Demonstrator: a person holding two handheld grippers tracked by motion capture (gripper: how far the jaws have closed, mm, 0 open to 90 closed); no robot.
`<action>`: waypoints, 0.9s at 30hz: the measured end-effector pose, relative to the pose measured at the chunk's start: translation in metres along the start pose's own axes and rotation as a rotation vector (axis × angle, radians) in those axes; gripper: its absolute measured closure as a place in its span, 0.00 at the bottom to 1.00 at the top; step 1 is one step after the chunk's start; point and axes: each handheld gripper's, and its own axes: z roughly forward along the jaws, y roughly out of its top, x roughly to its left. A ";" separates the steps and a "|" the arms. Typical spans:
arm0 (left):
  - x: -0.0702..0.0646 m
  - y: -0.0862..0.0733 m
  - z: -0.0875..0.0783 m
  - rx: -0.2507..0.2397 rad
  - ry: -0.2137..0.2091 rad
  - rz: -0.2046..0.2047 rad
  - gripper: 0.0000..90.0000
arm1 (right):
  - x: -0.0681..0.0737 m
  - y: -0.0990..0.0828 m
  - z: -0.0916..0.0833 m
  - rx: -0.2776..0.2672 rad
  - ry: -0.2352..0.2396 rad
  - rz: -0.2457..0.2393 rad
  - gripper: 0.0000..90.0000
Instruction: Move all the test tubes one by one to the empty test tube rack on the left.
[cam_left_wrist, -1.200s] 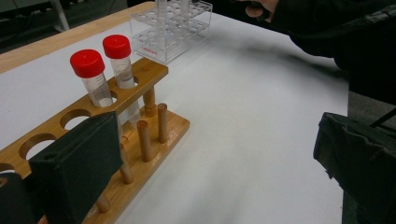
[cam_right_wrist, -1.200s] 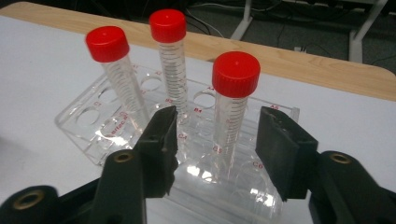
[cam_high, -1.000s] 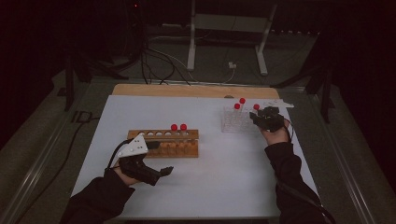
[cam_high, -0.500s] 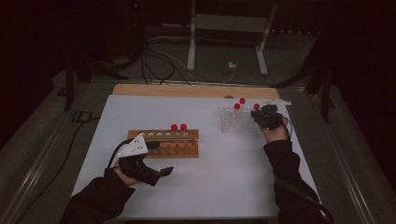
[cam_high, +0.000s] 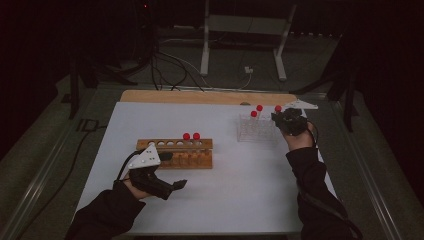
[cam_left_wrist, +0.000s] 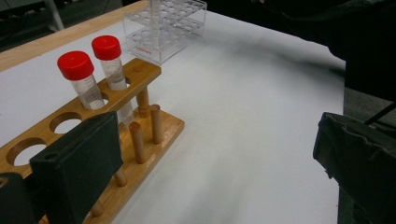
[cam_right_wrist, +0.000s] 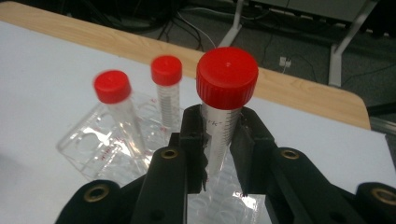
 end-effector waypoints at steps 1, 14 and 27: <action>0.000 0.000 0.000 0.000 0.000 0.000 0.02 | 0.001 0.001 -0.002 -0.006 0.000 -0.005 0.83; 0.000 0.002 0.001 0.005 -0.003 0.000 0.02 | 0.018 0.008 -0.033 -0.034 0.045 -0.059 0.83; -0.002 0.007 0.002 0.009 -0.016 0.002 0.02 | 0.052 -0.005 -0.049 -0.017 0.172 -0.108 0.83</action>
